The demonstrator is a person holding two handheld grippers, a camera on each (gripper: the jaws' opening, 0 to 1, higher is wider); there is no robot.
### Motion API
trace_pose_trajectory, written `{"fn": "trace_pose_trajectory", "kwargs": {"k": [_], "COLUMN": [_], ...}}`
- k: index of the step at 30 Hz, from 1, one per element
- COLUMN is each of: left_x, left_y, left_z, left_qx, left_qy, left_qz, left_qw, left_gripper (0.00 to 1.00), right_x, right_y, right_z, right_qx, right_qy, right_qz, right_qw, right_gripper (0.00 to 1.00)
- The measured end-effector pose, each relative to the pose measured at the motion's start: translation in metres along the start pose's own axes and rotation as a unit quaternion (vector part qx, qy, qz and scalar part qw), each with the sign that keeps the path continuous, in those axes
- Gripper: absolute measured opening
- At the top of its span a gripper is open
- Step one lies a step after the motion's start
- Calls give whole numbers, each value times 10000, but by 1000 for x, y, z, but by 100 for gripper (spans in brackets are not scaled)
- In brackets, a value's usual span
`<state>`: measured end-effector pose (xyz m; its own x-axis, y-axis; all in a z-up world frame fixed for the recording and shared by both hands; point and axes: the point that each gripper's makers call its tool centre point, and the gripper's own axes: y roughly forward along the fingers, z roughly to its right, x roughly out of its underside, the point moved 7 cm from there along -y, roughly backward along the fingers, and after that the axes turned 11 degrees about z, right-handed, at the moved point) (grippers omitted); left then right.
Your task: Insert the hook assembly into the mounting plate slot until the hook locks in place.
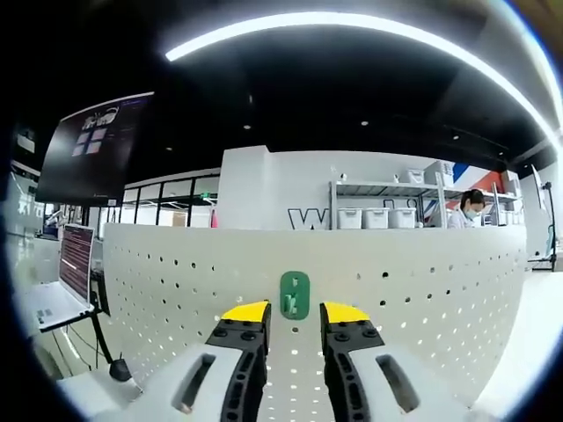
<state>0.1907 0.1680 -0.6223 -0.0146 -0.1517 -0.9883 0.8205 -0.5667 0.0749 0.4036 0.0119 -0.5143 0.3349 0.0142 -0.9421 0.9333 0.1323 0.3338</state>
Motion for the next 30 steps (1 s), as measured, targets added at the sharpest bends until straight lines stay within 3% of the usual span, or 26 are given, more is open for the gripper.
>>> {"fn": "trace_pose_trajectory", "kwargs": {"k": [9,21,30], "left_x": [-1,-4,-5], "left_y": [0,1,-1], "left_z": [3,14,18], "left_qx": [23,153,176], "left_qy": [10,29,84], "left_qz": [22,73,64], "left_qw": [10000,9999,9998], "left_gripper": [51,51,51], "right_x": [-1,14,16], "right_y": [-18,-58,-80], "right_z": [0,9,15], "right_qx": [-182,-350,-482], "right_qy": [-13,170,142], "right_qz": [-58,-530,-692], "right_qw": [9998,9978,9963], "right_gripper": [26,36,40]}}
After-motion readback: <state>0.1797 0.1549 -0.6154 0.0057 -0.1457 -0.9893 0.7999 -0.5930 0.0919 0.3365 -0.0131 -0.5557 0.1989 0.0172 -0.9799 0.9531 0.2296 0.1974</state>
